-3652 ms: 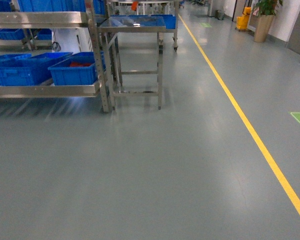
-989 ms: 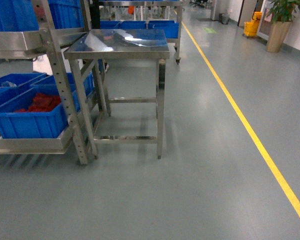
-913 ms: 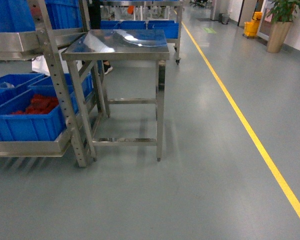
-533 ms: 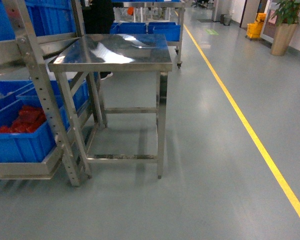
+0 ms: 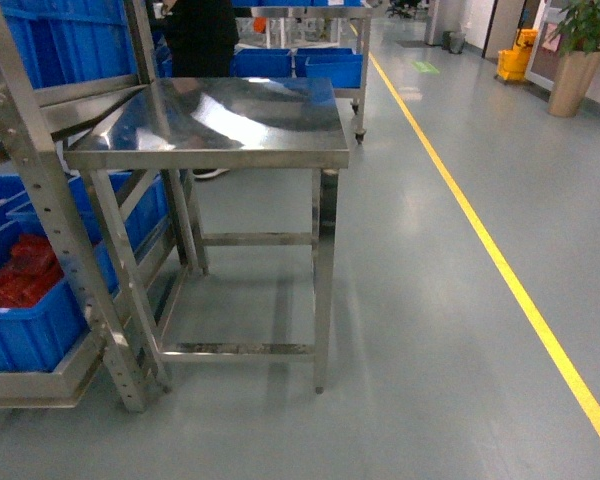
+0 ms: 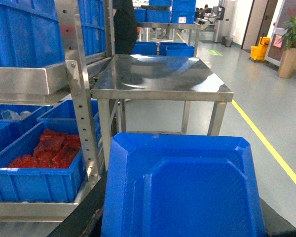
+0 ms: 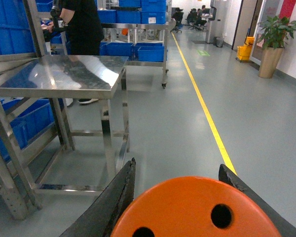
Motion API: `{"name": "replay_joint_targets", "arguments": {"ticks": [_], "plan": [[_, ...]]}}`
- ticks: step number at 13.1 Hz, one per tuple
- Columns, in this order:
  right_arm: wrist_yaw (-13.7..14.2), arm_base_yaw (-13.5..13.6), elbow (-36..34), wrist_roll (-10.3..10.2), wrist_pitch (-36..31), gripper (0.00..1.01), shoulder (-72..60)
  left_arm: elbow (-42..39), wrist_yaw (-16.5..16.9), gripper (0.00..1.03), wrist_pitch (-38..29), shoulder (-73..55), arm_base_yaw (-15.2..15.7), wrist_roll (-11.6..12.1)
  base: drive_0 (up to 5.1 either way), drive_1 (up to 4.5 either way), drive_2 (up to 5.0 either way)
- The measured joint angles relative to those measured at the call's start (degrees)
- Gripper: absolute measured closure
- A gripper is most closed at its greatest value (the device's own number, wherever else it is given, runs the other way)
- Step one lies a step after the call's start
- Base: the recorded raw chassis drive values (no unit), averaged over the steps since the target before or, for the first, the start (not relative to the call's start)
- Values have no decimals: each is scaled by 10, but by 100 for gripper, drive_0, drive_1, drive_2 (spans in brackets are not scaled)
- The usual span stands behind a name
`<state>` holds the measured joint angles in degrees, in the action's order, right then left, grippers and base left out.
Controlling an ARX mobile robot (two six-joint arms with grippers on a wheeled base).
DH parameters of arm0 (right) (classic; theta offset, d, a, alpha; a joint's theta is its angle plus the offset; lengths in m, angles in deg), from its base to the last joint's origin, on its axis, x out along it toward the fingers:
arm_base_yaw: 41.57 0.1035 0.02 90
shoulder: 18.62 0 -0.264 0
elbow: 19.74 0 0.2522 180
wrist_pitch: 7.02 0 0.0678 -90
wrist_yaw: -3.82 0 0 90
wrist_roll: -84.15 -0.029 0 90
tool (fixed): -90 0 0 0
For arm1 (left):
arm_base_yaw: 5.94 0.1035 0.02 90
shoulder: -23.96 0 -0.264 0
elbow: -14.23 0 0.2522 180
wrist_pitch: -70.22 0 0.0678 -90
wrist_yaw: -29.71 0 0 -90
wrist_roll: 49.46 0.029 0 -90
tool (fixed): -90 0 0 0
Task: Sort blue parts and orange caps into right shelf containers
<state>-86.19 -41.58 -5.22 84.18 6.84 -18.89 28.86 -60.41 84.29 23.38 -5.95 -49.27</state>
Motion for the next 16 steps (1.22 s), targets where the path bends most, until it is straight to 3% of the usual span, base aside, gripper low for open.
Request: {"name": "replay_joint_targets", "arguments": {"ticks": [10,12,16], "plan": [[0,0,0,0,3,58,0,0,1,59,2,0,0,0,-4,419,-428],[0,0,0,0,3,58,0,0,1,59,0,0,0,0,0,0,0],[0,0,0,0,3,58,0,0,1,59,1,0,0,0,-488,248,248]]}}
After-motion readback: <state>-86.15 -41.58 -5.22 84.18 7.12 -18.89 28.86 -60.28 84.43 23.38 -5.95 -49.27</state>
